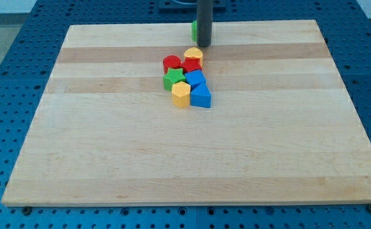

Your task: Move the green star towards the top

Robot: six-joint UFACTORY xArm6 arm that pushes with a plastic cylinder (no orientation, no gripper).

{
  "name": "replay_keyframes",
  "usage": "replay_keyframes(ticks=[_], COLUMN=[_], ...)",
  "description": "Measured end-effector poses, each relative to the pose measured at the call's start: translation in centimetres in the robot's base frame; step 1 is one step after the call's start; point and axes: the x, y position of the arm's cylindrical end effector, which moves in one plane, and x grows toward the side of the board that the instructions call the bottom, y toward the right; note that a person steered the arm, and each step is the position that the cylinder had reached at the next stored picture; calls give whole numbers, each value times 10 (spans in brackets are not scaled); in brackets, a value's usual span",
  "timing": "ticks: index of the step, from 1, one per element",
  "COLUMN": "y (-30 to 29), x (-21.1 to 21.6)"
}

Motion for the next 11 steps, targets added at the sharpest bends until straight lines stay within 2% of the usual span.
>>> replay_keyframes(ticks=[2, 4, 6, 8, 11], y=[-65, -91, -80, -26, -28], x=[20, 45, 60, 92, 153])
